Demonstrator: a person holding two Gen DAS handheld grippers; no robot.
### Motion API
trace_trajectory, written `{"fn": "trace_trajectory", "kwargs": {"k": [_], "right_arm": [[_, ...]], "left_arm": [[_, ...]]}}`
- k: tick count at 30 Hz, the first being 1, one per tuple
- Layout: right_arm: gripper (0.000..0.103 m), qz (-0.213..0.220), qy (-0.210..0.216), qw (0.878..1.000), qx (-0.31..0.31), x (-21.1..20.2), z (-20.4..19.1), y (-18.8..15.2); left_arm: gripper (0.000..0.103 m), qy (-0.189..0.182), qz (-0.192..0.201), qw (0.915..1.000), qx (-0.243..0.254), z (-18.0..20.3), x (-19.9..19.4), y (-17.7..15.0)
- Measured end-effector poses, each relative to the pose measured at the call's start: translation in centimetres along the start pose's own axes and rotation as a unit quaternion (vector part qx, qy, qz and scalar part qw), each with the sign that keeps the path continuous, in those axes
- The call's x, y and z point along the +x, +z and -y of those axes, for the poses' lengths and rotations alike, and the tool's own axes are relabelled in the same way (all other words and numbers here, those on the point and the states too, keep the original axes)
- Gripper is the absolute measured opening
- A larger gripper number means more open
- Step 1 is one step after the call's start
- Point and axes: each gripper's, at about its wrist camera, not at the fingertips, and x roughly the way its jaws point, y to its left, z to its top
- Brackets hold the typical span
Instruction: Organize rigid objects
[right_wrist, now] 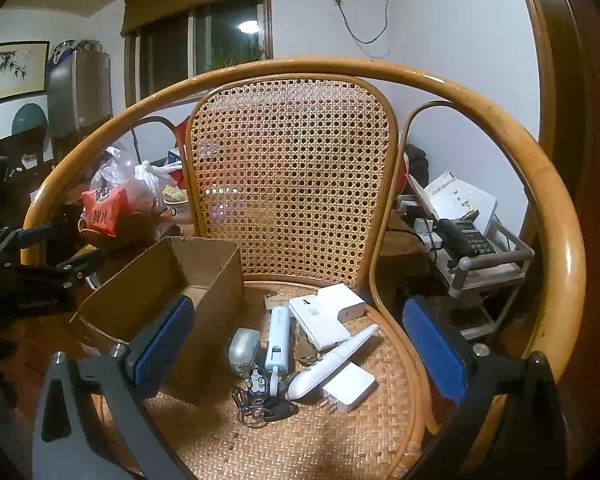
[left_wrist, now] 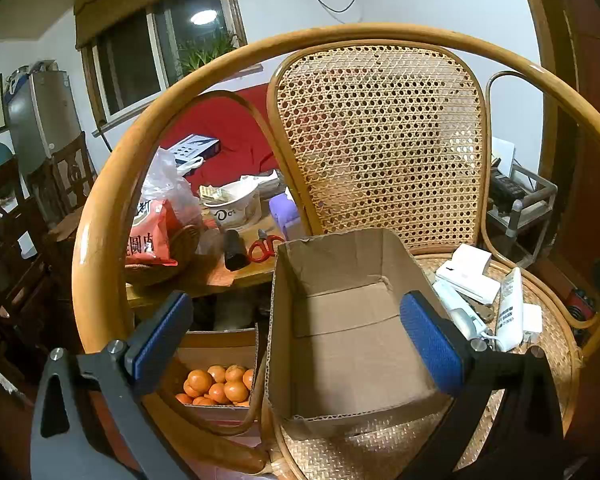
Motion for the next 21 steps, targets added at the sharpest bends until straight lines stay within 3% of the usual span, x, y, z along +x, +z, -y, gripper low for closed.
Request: {"fn": "trace_trajectory", "kwargs": {"k": [21], "right_arm": [[0.103,-0.005,-0.008,1.0,0.001,0.29,0.04,-0.06]], "left_arm": [[0.102,0.0,-0.003,1.0,0.004,-0.02,-0.01,-0.02]]}}
